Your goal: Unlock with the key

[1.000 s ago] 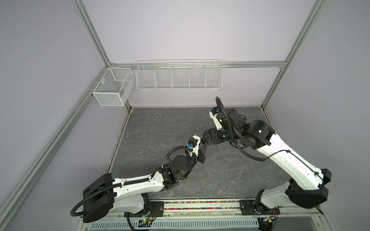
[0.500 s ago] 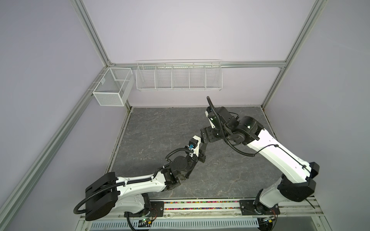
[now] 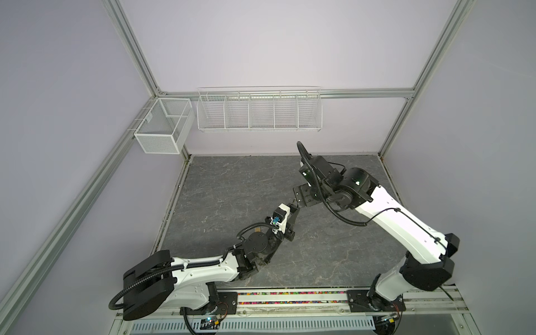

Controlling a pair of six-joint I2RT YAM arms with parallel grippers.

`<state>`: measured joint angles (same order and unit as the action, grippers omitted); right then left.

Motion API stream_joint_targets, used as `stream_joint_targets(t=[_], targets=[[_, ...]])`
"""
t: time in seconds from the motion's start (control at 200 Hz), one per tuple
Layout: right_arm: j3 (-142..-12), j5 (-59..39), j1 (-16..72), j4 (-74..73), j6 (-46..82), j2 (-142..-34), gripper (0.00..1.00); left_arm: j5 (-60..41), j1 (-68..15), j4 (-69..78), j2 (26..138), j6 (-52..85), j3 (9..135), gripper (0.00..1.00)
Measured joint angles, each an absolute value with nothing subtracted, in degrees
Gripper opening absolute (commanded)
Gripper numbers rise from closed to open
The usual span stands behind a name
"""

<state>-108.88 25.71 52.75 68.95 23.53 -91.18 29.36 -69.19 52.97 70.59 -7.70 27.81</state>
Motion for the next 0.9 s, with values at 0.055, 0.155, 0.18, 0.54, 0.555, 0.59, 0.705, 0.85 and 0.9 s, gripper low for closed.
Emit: stream_joint_targets(t=[0.055, 0.155, 0.18, 0.54, 0.555, 0.59, 0.705, 0.85, 0.9], targets=[[-109.5, 25.7, 52.8, 69.6, 23.5, -91.3, 0.94, 28.9, -69.2, 53.1, 70.3, -8.1, 27.6, 0.00], [-111.7, 25.7, 53.1, 70.6, 23.2, -91.8, 0.94, 28.3, -69.2, 53.4, 70.0, -8.7, 27.6, 0.00], [-112.2, 25.8, 53.4, 70.8, 23.1, -91.8, 0.95, 28.2, -69.2, 53.3, 70.0, -8.8, 27.6, 0.00], [-115.1, 26.3, 55.0, 72.3, 22.1, -95.4, 0.96, 28.0, -69.2, 53.8, 70.0, -10.0, 27.6, 0.00], [-115.1, 26.3, 55.0, 72.3, 22.0, -95.6, 0.96, 28.0, -69.2, 53.8, 70.0, -10.0, 27.6, 0.00], [-115.1, 26.3, 54.9, 72.4, 21.9, -95.9, 0.96, 28.0, -69.2, 53.8, 70.0, -10.2, 27.6, 0.00], [-115.1, 26.6, 54.7, 72.6, 21.3, -96.9, 0.96, 28.0, -69.2, 54.1, 70.0, -10.2, 27.6, 0.00], [-115.1, 27.5, 53.7, 73.1, 20.7, -96.9, 0.96, 27.9, -69.2, 54.2, 69.4, -10.3, 27.6, 0.00], [-115.1, 27.7, 53.3, 73.4, 20.5, -96.9, 0.96, 27.4, -69.2, 54.2, 69.0, -10.5, 27.4, 0.00]])
